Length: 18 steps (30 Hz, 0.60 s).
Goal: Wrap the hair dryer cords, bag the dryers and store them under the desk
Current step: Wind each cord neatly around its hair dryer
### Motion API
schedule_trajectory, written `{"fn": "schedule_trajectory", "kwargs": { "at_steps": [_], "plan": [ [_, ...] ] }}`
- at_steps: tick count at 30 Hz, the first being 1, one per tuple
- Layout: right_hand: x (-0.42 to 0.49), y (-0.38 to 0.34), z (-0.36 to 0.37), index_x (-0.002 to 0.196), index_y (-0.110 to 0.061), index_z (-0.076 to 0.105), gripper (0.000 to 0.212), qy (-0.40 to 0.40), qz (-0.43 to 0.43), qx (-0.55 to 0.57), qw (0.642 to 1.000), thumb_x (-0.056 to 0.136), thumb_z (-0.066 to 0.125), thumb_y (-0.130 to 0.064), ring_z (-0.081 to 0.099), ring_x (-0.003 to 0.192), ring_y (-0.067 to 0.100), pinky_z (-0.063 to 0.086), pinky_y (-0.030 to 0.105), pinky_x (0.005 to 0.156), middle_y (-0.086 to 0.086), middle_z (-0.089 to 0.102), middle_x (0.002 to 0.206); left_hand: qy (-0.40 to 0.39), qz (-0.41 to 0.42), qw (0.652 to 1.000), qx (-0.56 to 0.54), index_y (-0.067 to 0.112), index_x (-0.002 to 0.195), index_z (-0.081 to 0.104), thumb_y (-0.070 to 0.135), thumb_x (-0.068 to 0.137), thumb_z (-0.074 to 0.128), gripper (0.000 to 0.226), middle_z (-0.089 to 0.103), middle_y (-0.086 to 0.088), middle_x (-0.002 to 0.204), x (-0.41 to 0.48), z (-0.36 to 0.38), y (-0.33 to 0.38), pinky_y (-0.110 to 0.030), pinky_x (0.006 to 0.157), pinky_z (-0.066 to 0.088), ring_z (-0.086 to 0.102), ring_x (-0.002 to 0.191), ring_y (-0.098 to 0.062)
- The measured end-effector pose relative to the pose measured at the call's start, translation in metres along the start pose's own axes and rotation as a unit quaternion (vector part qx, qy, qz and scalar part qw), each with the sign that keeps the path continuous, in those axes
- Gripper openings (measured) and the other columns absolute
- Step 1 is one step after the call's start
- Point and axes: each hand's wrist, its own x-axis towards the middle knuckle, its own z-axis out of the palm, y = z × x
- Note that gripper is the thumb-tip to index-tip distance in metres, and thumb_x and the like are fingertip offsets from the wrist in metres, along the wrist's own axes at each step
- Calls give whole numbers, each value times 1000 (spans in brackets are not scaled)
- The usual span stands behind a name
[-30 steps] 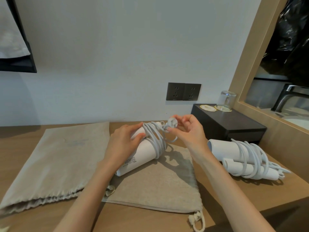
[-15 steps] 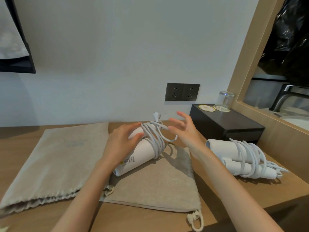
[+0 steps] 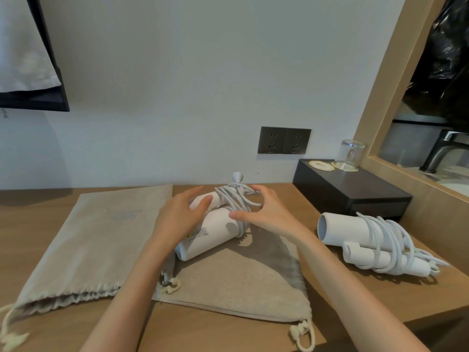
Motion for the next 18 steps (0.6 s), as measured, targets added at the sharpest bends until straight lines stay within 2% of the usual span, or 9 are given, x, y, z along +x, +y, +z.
{"fn": "schedule_trajectory", "kwargs": {
  "at_steps": [2, 4, 10, 15, 18],
  "plan": [
    [5, -1, 8, 138, -31, 34, 91, 1, -3, 11, 1000, 63, 81, -53, 37, 113, 9, 40, 31, 96, -4, 28, 142, -30, -48, 998, 20, 30, 144, 36, 55, 90, 46, 60, 44, -2, 145, 0, 6, -5, -35, 97, 37, 45, 129, -25],
    [9, 0, 17, 136, -32, 34, 86, 9, -3, 46, 999, 66, 81, -48, 35, 112, 8, 37, 27, 93, -4, 26, 141, -22, -90, 996, 4, 27, 144, 32, 55, 89, 46, 64, 43, -10, 141, 0, 13, -7, -38, 94, 39, 51, 120, -31],
    [15, -5, 36, 133, -38, 34, 76, 29, -18, 120, 992, 72, 79, -39, 36, 111, 9, 35, 25, 88, -7, 26, 129, 31, -117, 990, -76, 21, 121, 60, 40, 91, 51, 36, 63, -1, 121, -1, 7, -7, -28, 81, 38, 56, 110, -23],
    [15, -7, 38, 128, -36, 41, 62, 86, -38, 110, 990, 76, 75, -38, 43, 109, 8, 39, 19, 83, -4, 33, 135, 24, -127, 985, -117, 25, 115, 66, 32, 88, 57, 29, 66, 3, 116, -4, 4, -4, -29, 83, 43, 59, 103, -19],
    [4, -13, 23, 124, -38, 44, 58, 123, -49, 90, 987, 76, 76, -37, 45, 106, 7, 39, 10, 74, -6, 35, 133, -6, -126, 975, -185, 26, 110, 69, 31, 87, 61, 24, 68, 4, 112, -6, 6, 2, -33, 88, 49, 62, 98, -15]
  ]
}}
